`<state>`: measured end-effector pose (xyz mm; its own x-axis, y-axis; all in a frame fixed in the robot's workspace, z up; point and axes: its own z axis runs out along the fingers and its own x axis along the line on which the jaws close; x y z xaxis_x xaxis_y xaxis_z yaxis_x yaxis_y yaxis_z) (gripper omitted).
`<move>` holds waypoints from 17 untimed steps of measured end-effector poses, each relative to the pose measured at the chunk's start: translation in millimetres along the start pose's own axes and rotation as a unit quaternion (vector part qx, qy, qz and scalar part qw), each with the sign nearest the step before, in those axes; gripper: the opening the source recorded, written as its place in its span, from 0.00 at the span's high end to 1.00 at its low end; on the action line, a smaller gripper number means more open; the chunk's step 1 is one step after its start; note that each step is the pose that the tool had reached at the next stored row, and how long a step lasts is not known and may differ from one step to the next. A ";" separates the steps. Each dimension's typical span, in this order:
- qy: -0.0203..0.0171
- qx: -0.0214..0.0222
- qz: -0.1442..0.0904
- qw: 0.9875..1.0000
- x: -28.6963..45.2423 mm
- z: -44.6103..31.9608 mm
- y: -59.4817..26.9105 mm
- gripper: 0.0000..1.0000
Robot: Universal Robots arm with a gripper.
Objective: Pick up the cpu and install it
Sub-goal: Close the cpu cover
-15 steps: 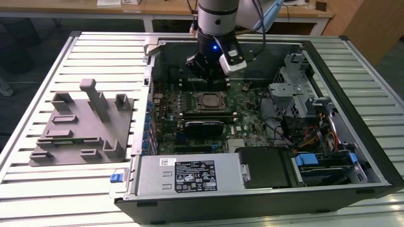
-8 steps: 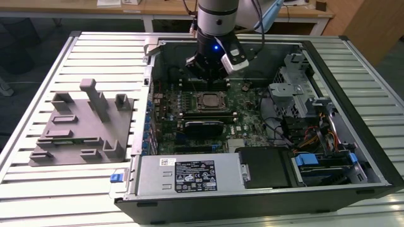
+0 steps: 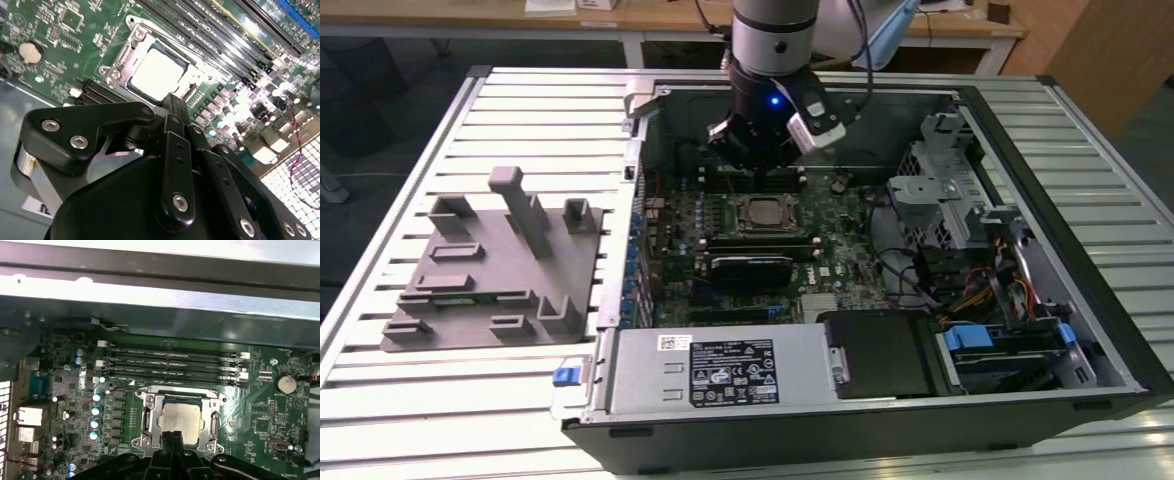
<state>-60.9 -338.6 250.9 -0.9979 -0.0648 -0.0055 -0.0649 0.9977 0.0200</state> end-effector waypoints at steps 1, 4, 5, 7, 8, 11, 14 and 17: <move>0.000 0.000 -0.002 1.000 1.4 0.0 0.1 0.89; 0.000 0.000 -0.003 1.000 7.5 0.0 0.6 0.89; -0.001 0.000 -0.002 1.000 9.3 0.1 1.1 0.89; -0.001 0.000 0.006 1.000 11.6 0.4 1.6 0.89; -0.001 0.000 0.014 1.000 12.0 0.6 1.6 0.89; -0.002 0.000 0.031 1.000 14.2 1.1 1.9 0.89; -0.002 0.000 0.034 0.999 23.1 1.1 2.7 0.89; -0.002 0.000 0.034 0.999 25.9 1.2 3.0 0.89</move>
<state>-86.9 -337.3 249.6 -1.0000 0.0034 -0.0074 0.0033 0.9998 0.0199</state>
